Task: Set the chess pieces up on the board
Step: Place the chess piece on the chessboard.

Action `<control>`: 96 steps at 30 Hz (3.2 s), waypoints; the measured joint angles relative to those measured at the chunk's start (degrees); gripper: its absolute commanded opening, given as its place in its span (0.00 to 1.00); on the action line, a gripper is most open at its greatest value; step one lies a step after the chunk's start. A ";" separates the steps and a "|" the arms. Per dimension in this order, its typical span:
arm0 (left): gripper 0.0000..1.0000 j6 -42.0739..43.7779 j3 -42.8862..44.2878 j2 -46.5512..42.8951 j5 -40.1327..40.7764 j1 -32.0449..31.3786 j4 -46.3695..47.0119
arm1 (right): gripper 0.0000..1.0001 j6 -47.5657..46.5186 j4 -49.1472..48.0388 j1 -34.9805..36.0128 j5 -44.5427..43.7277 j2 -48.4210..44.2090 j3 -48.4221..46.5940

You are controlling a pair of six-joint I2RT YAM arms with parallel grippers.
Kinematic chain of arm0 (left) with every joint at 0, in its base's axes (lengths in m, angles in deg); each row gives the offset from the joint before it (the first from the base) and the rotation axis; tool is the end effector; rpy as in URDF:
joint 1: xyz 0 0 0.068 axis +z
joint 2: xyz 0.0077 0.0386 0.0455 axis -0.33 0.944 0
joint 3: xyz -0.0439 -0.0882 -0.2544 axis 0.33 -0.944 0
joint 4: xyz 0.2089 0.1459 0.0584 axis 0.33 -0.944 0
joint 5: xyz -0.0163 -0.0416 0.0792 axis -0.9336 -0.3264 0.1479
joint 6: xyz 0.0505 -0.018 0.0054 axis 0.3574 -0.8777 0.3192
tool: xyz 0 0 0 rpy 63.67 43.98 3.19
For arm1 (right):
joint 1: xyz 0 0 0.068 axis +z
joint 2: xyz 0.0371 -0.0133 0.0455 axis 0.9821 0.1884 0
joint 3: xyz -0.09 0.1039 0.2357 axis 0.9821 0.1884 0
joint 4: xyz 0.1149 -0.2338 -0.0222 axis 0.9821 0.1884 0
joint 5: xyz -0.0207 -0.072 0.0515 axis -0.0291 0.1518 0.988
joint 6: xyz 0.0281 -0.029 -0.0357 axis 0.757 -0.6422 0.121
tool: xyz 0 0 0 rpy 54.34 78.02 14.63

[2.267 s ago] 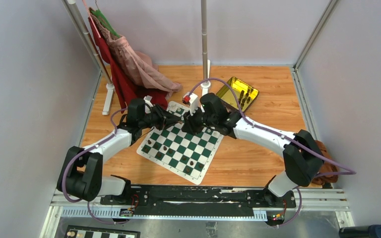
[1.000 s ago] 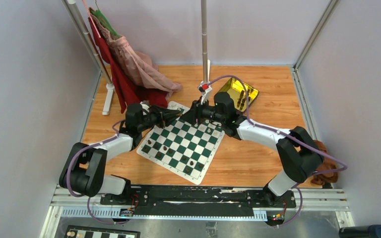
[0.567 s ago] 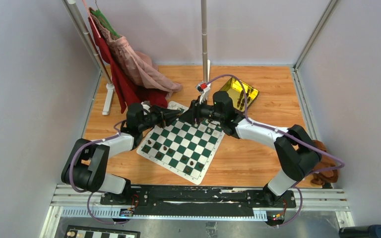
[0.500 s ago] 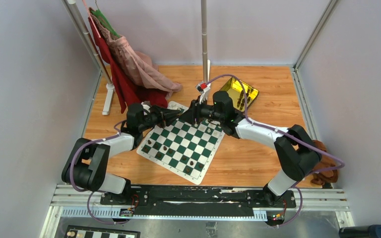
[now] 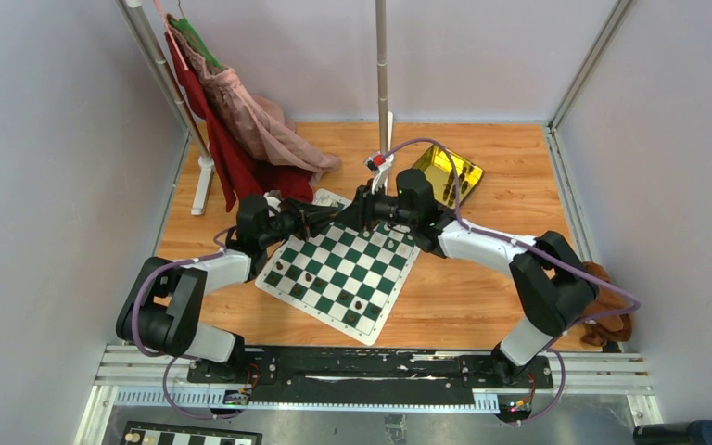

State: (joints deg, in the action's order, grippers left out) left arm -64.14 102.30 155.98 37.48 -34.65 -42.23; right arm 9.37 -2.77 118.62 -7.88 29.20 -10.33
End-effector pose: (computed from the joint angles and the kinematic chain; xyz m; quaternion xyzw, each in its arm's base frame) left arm 0.2586 -0.0916 0.1857 -0.3912 0.6712 -0.6204 0.1076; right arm 0.2706 0.2464 0.2620 -0.2661 0.6951 0.5067 0.4351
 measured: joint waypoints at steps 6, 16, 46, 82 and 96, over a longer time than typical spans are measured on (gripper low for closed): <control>0.09 0.02 -0.09 0.00 -0.42 0.00 0.57 | 0.30 0.24 0.00 0.00 0.33 0.46 -0.11; 0.09 0.02 -0.15 0.00 -0.74 0.04 0.94 | 0.26 0.44 0.00 0.00 0.31 0.46 -0.13; 0.59 2.27 -0.55 -0.11 -0.98 0.44 0.13 | 0.00 -0.11 2.69 0.00 1.18 1.36 -2.34; 0.59 61.24 19.65 -21.57 24.35 3.30 -64.39 | 0.00 -19.15 74.99 24.15 -25.79 -4.44 -22.29; 0.59 64.17 19.82 -24.96 27.67 3.30 -68.46 | 0.00 -15.41 85.57 30.64 -27.82 2.78 -25.35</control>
State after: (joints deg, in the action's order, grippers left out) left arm 0.03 122.12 131.02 65.15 -31.35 -110.68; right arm -6.04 82.80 149.27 -35.70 31.97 -35.69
